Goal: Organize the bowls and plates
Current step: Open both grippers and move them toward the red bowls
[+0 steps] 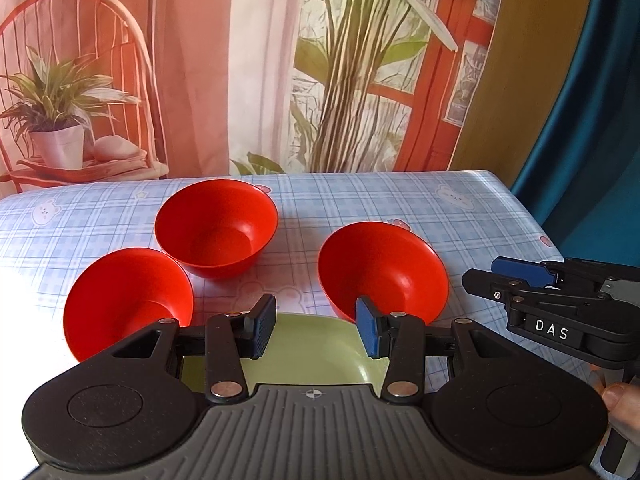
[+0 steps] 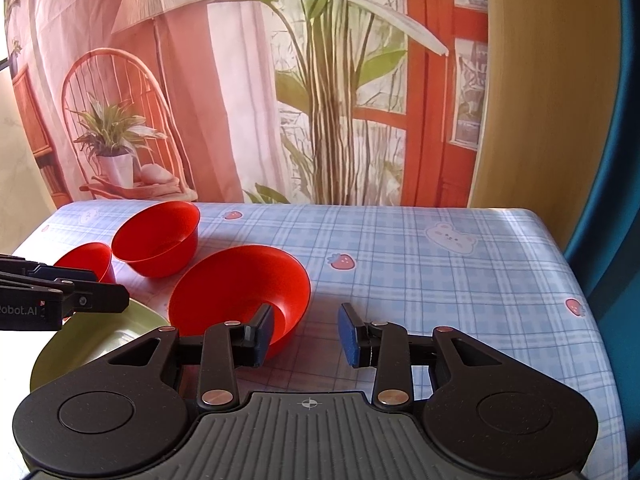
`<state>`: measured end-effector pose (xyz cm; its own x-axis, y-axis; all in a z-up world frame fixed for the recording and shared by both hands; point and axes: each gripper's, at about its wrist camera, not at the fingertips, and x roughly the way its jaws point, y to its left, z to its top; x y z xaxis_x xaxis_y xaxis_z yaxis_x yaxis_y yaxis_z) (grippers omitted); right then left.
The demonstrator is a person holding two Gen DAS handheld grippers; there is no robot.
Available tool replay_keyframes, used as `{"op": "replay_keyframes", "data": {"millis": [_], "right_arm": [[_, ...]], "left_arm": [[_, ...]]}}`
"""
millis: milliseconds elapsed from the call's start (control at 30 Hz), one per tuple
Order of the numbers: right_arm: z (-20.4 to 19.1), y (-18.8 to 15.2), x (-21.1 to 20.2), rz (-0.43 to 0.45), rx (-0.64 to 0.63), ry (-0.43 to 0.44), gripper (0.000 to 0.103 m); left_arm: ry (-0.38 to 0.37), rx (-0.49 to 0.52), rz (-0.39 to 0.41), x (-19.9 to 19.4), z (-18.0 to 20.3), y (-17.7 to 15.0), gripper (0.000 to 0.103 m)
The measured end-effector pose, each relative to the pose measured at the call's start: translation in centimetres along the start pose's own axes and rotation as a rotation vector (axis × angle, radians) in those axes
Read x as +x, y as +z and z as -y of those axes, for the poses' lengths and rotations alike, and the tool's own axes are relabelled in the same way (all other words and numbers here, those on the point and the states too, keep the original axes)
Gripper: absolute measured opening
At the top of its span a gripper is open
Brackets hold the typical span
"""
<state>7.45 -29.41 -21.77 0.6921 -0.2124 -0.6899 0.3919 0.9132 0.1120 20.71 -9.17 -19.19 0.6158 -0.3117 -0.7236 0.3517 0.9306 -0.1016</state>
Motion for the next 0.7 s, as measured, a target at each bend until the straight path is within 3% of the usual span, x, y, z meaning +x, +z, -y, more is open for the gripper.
{"op": "replay_keyframes", "data": {"millis": [700], "right_arm": [[1.6,0.2,2.1,-0.013,0.041,0.003,0.033]], "left_arm": [[-0.044,-0.003,-0.062,3.6,0.7,0.5,0.045]]}}
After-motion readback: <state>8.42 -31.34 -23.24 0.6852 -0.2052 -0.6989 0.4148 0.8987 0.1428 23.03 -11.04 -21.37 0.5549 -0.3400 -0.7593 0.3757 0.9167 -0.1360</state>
